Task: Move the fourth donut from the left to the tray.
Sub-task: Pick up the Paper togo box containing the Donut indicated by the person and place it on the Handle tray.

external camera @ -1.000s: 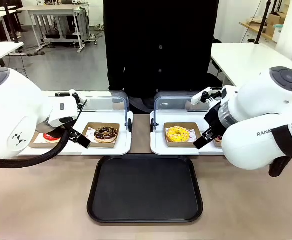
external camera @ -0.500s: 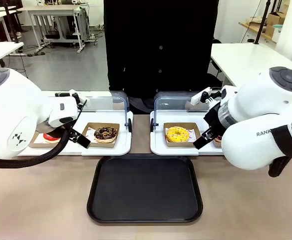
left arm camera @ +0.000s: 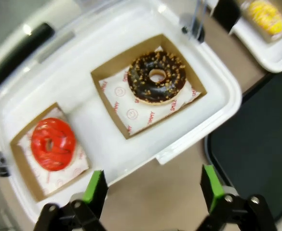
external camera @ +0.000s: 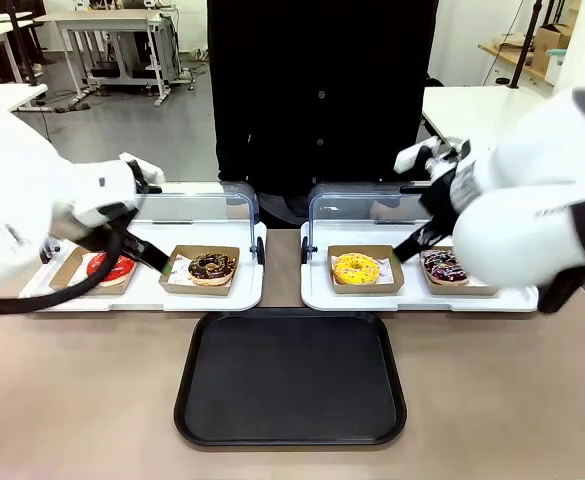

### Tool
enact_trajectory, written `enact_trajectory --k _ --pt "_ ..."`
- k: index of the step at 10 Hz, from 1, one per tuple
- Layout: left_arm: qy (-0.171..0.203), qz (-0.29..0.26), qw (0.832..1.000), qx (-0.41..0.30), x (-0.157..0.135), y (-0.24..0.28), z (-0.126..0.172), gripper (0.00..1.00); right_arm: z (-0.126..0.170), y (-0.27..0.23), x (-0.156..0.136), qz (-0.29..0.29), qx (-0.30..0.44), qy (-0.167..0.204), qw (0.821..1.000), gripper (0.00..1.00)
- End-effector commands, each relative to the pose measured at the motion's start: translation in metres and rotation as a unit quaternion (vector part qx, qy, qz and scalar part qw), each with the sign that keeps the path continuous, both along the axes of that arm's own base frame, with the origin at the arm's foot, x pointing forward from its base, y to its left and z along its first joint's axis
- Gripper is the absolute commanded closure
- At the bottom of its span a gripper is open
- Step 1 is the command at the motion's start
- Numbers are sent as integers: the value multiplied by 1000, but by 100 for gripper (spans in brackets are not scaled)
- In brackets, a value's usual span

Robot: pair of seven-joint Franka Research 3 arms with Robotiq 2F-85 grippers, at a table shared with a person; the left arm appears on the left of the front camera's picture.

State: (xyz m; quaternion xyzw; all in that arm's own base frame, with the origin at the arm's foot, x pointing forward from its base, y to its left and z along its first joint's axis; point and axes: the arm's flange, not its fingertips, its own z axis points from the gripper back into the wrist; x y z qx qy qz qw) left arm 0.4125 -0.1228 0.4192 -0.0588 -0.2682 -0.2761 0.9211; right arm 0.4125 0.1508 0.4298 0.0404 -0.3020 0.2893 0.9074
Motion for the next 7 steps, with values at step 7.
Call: enact_trajectory --k 7 --pt "-20 -184 961 -207 -29 254 98 0 102 -241 -8 106 207 -47 972 0"
